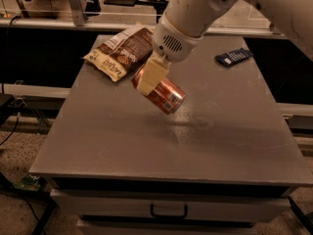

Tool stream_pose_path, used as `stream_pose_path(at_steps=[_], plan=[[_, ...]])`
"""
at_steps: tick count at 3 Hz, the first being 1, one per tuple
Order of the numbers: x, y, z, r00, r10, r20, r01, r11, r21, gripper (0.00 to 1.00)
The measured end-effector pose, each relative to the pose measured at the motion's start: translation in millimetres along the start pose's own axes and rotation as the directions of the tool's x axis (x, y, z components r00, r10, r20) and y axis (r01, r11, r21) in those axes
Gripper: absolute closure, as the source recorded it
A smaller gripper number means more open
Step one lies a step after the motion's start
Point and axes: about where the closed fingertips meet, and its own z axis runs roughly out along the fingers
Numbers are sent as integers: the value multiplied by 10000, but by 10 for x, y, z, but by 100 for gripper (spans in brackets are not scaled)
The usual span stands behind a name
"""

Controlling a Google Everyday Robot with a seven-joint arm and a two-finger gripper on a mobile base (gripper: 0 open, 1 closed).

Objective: Place coke can upright

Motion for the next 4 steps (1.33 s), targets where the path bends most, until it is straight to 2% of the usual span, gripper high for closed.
stream_pose_path(at_steps=[1, 2, 3, 4], plan=[[-139, 105, -47, 9836, -951, 1533, 1037, 9934, -489, 100], [-205, 158, -99, 9389, -1708, 2989, 1924, 9803, -442, 100], [-225, 170, -125, 8749, -2278, 4274, 2571, 9663, -111, 100], [-213, 178, -30, 8021, -2457, 5443, 2994, 9541, -105, 100]])
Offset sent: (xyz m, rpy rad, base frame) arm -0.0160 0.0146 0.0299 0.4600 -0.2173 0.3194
